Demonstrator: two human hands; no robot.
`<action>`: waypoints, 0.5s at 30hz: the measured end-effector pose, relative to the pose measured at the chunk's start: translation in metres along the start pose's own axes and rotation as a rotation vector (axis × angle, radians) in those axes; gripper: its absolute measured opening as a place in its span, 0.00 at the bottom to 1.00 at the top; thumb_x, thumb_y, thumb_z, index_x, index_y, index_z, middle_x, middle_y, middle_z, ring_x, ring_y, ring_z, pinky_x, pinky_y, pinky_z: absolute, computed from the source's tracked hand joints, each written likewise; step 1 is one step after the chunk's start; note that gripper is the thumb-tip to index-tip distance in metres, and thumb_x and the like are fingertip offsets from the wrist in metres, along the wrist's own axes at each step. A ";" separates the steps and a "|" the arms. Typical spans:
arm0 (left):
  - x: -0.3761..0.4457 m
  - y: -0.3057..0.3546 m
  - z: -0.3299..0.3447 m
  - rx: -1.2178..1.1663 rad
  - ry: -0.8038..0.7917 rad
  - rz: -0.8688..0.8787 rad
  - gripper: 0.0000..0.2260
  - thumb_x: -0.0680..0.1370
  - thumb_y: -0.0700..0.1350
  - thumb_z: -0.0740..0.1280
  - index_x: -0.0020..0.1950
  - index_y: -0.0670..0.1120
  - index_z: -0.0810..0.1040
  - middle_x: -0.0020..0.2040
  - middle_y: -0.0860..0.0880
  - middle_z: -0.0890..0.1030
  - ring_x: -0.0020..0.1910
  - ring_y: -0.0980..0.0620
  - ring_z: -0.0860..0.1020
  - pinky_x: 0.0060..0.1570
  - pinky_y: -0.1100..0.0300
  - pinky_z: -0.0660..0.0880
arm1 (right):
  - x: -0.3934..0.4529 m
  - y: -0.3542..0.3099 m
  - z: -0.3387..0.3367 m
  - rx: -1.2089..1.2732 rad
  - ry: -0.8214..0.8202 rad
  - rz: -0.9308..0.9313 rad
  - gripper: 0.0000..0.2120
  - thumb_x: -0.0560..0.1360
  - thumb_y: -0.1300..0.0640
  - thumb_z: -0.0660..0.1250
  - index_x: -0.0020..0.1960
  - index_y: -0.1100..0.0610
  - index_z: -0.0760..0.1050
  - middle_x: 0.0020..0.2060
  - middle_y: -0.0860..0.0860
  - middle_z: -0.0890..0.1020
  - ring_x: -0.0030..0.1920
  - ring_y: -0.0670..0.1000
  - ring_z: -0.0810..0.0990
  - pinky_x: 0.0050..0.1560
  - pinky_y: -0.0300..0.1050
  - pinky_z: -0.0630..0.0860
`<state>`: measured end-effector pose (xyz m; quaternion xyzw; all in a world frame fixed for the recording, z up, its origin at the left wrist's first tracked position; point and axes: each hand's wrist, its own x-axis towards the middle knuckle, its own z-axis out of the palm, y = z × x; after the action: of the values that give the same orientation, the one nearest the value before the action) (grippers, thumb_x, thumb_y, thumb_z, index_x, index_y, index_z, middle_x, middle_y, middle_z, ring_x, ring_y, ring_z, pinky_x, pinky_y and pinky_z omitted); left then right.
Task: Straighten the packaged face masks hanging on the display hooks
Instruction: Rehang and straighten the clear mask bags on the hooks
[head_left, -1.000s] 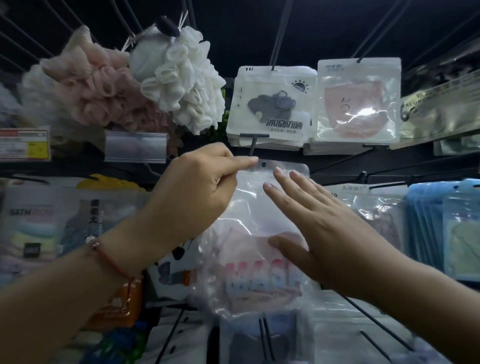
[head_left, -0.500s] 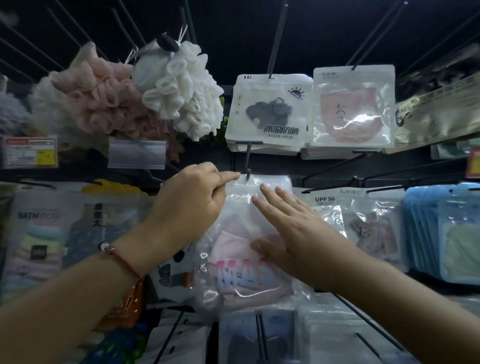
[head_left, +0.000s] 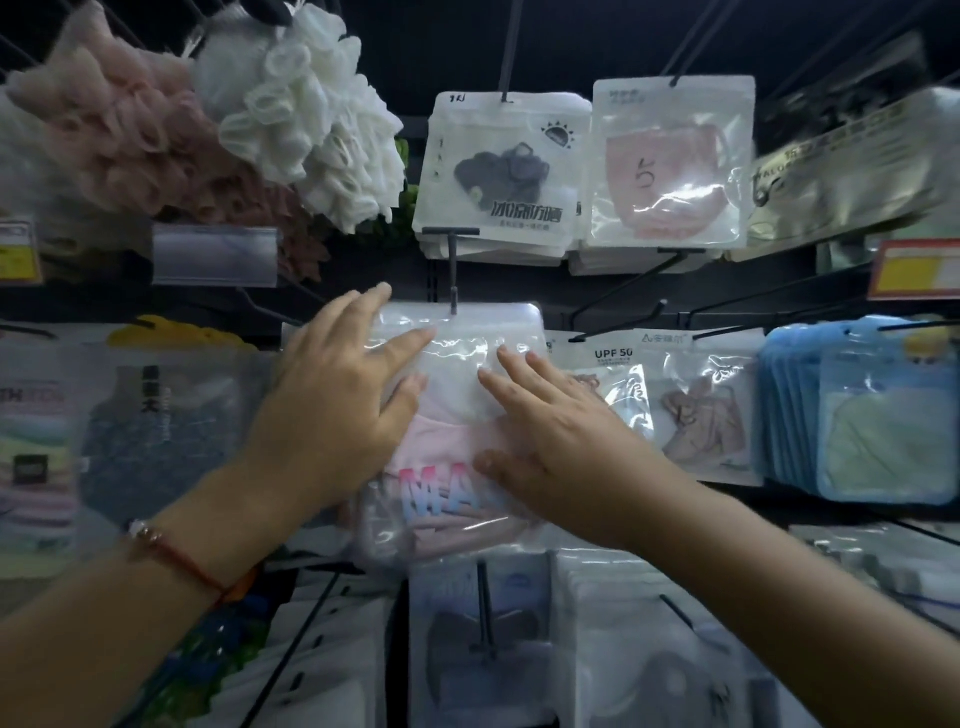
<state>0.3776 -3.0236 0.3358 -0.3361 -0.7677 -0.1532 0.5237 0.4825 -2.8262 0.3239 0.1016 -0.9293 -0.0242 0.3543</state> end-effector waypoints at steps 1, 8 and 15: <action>-0.009 0.004 0.000 -0.018 -0.014 -0.009 0.23 0.80 0.57 0.55 0.74 0.55 0.72 0.80 0.45 0.59 0.78 0.44 0.56 0.74 0.43 0.56 | -0.007 -0.001 0.002 0.013 0.005 0.011 0.35 0.80 0.37 0.55 0.80 0.45 0.42 0.78 0.43 0.40 0.77 0.44 0.36 0.69 0.38 0.33; -0.096 0.037 -0.002 -0.208 -0.109 -0.113 0.28 0.78 0.66 0.49 0.78 0.63 0.58 0.81 0.60 0.44 0.78 0.62 0.42 0.75 0.53 0.49 | -0.073 -0.019 0.017 0.145 0.067 0.105 0.32 0.80 0.39 0.57 0.79 0.42 0.48 0.79 0.40 0.45 0.77 0.43 0.39 0.71 0.37 0.36; -0.219 0.084 0.001 -0.276 -0.315 -0.202 0.25 0.80 0.64 0.53 0.78 0.63 0.60 0.81 0.57 0.56 0.78 0.53 0.58 0.71 0.51 0.60 | -0.171 -0.063 0.088 0.271 0.048 0.047 0.28 0.77 0.46 0.60 0.76 0.51 0.65 0.76 0.47 0.64 0.78 0.49 0.54 0.76 0.44 0.52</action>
<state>0.4830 -3.0400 0.1269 -0.3457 -0.8415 -0.2540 0.3284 0.5598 -2.8552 0.1394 0.1274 -0.9175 0.1120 0.3597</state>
